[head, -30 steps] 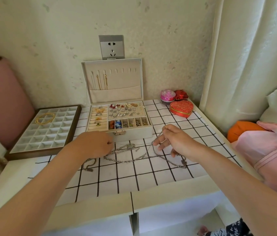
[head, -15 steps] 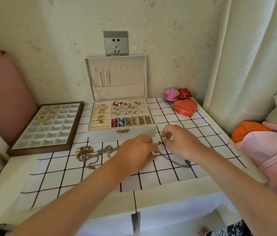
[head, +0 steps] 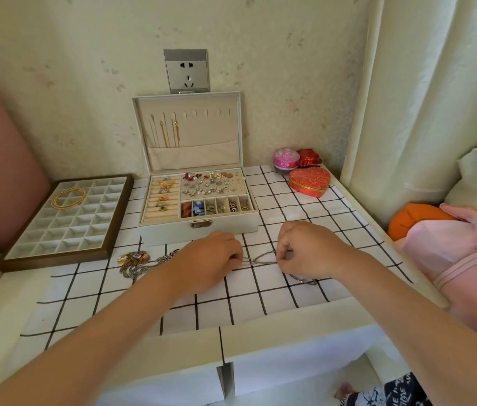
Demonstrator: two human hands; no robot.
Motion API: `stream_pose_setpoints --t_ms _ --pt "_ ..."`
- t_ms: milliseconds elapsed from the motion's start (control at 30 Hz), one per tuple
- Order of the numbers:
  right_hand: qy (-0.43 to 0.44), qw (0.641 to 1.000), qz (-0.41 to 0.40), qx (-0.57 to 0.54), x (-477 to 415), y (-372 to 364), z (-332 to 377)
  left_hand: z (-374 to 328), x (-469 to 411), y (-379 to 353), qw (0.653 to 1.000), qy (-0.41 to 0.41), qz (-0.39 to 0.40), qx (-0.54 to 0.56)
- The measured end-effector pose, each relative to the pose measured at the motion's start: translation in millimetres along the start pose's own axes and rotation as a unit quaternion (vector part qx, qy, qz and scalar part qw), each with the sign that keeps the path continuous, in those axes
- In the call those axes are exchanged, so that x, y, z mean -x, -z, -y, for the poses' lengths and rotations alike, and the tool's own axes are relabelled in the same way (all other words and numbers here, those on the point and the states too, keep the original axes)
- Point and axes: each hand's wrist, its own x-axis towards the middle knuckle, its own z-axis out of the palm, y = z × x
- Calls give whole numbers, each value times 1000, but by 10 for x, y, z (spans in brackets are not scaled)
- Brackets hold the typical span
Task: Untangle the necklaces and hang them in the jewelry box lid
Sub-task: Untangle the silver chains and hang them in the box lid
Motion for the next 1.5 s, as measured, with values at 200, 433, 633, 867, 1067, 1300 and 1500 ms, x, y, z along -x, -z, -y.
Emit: stream_pose_setpoints --t_ms 200,433,633,867,1067,1300,1500 --pt "-3 1000 -9 0 -8 -30 -4 -43 33 66 999 22 1 28" --pt "68 994 -65 46 -45 -104 30 -146 44 47 988 38 -9 146" --pt "77 977 -62 -191 -79 -219 263 -152 34 46 952 76 -31 295" --pt "-8 935 -29 -353 -119 -54 203 -96 27 236 930 118 -5 348" --pt "-29 895 19 -445 -84 18 180 -27 79 352 920 143 18 365" --pt "-29 841 8 -540 -88 66 163 26 132 445 867 140 44 477" --pt "-28 858 -12 -512 -58 175 130 54 162 509 880 182 80 432"
